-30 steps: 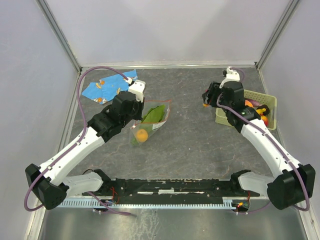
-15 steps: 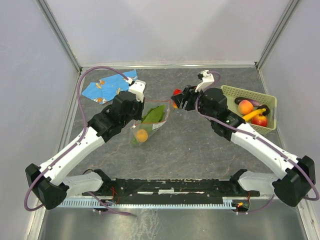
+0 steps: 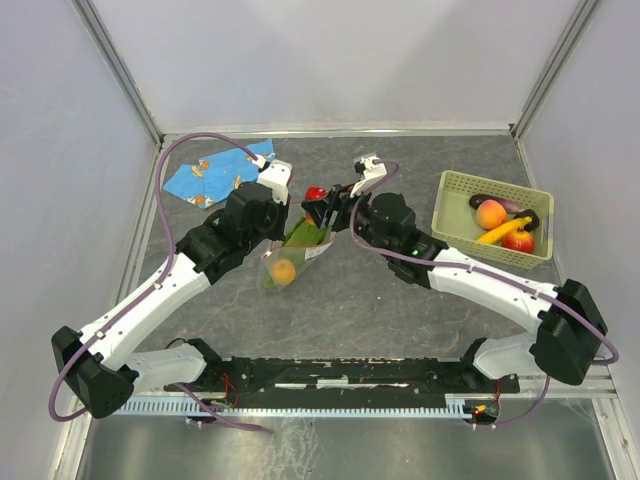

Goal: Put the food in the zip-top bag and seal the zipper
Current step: Place the fake fruit in the zipper food storage bag.

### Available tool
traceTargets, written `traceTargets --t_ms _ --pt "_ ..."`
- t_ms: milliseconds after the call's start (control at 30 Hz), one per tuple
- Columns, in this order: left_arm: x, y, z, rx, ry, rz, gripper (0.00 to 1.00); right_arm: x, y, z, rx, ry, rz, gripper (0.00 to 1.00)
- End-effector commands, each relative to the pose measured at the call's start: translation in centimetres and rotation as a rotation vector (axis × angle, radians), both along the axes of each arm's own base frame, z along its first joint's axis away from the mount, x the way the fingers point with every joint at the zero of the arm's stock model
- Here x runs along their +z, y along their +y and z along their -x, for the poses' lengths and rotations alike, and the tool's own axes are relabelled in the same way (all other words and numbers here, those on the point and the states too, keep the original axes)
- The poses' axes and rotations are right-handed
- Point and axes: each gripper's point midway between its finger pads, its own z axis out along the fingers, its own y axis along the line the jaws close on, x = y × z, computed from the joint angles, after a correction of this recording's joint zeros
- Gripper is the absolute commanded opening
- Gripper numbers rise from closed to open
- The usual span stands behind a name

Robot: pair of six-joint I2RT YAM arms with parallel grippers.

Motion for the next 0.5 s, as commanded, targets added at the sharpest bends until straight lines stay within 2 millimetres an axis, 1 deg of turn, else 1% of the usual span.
traceTargets --t_ms 0,300,367,467 --pt "1.8 -0.6 -0.5 -0.001 -0.044 0.065 0.03 0.1 1.1 -0.5 -0.017 -0.059 -0.024 0.44" --pt "1.6 -0.6 -0.5 0.001 -0.039 0.062 0.03 -4.2 3.5 0.3 0.036 -0.027 0.032 0.48" --pt "1.6 -0.6 -0.6 0.001 -0.039 0.063 0.03 -5.0 3.7 0.4 0.040 -0.018 0.043 0.50" --pt "1.6 -0.6 -0.5 -0.001 -0.038 0.063 0.03 -6.0 3.8 0.3 0.036 -0.001 0.066 0.56"
